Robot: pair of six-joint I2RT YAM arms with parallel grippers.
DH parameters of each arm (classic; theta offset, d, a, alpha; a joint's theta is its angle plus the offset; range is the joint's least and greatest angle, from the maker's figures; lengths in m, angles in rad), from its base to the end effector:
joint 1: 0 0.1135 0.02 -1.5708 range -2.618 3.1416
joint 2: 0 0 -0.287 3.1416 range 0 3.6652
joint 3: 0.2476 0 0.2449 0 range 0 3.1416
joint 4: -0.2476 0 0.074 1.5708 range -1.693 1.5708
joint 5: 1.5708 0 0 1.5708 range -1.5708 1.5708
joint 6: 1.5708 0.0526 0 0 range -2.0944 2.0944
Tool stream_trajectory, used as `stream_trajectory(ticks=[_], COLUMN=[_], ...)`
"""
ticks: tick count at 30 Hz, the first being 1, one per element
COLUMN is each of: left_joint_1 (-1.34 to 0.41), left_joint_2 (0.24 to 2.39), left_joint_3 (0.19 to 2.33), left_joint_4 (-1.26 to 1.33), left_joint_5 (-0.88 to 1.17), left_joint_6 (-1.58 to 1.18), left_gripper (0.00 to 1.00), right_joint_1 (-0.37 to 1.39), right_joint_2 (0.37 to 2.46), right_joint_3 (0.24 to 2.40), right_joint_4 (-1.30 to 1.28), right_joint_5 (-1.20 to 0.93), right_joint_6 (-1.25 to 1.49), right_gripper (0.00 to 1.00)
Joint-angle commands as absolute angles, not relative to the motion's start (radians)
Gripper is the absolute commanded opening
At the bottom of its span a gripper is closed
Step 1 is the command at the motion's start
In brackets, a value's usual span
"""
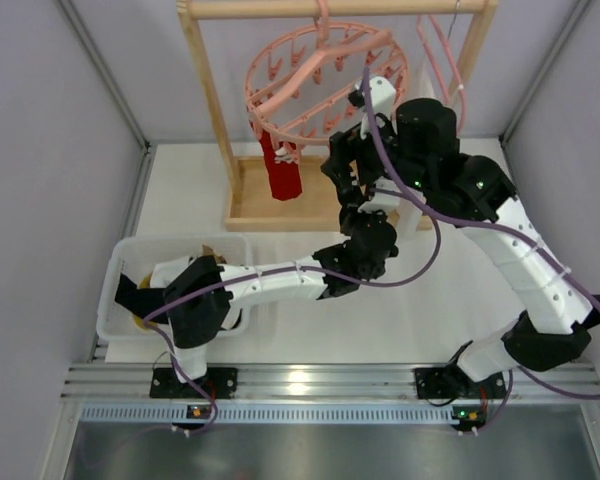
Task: Remove the socks clipped to the hanger
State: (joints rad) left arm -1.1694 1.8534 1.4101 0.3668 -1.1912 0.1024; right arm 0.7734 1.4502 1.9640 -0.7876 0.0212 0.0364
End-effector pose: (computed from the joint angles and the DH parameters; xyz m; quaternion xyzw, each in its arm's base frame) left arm 0.2143 -0.3799 0.3343 0.0540 0.7150 0.0683 0.6937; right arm 0.2044 0.1980 0.5332 -0.2811 0.7458 0.2301 0.5585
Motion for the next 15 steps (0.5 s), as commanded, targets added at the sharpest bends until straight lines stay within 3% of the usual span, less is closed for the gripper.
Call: stream_trajectory(ticks=[1,15], left_joint_1=[-1.187,-1.206], left_joint_2=[1.856,1.845], left_joint_3=[1.448,1.43], left_joint_4=[0.419,0.419], left_joint_5=[-1.216,-1.206], left_joint_6=[0.13,0.12], left_gripper=[0.0,0.0], right_joint_1=[0.784,0.759], right_joint_2=[1.473,1.605], right_joint_3=[1.999,2.049], right_joint_4=[-0.862,-0.842], right_joint_5=[0.097,0.123], right_joint_6=[-0.037,-0.081], right_gripper=[0.72,0.59])
